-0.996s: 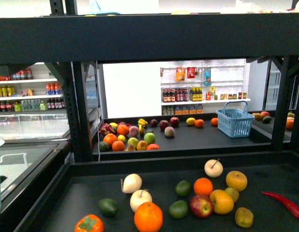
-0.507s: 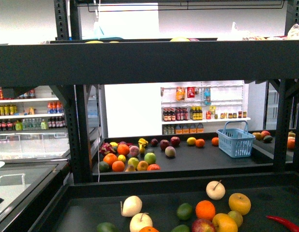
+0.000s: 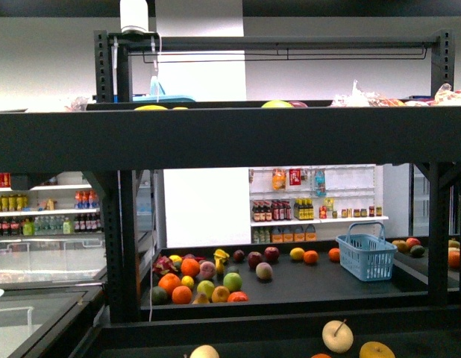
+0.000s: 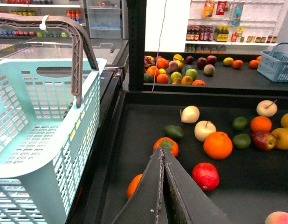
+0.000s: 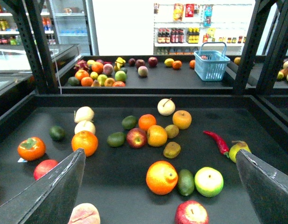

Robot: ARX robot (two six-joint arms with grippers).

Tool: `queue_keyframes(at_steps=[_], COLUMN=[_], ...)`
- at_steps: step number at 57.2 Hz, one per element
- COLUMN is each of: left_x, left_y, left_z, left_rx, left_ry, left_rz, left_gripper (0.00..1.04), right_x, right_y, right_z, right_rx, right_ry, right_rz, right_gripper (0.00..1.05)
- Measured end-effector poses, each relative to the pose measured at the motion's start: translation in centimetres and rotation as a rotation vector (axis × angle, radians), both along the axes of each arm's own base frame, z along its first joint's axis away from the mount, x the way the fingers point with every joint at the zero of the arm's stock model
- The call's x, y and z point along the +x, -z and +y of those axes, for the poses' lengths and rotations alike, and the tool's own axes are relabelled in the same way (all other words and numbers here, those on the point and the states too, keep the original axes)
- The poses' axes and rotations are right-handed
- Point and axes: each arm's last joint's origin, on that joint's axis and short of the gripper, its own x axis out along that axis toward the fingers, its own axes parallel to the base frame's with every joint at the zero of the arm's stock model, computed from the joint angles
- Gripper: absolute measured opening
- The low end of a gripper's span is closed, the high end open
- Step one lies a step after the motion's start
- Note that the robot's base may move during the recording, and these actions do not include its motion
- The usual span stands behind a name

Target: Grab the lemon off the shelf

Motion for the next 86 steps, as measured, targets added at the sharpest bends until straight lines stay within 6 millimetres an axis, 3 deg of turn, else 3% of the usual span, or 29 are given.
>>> queue_keyframes(at_steps=[18, 49, 86], left_x=[-0.01, -0.01, -0.01], left_y=[-0.02, -0.02, -0.02], left_z=[0.01, 0.01, 0.01], left_rx=[0.000, 0.000, 0.002], left_ry=[-0.002, -0.002, -0.002], left_rz=[-0.003, -0.003, -0.003], left_gripper=[0.03, 0.98, 0.97], right_x=[0.00, 0.00, 0.00], right_y=[0.00, 0.00, 0.00], right_z=[0.00, 0.00, 0.00], right_rx=[0.000, 0.000, 0.000], right_ry=[0.000, 0.000, 0.000], right_rz=[0.000, 0.000, 0.000], right_gripper=[0.97, 0.97, 0.97])
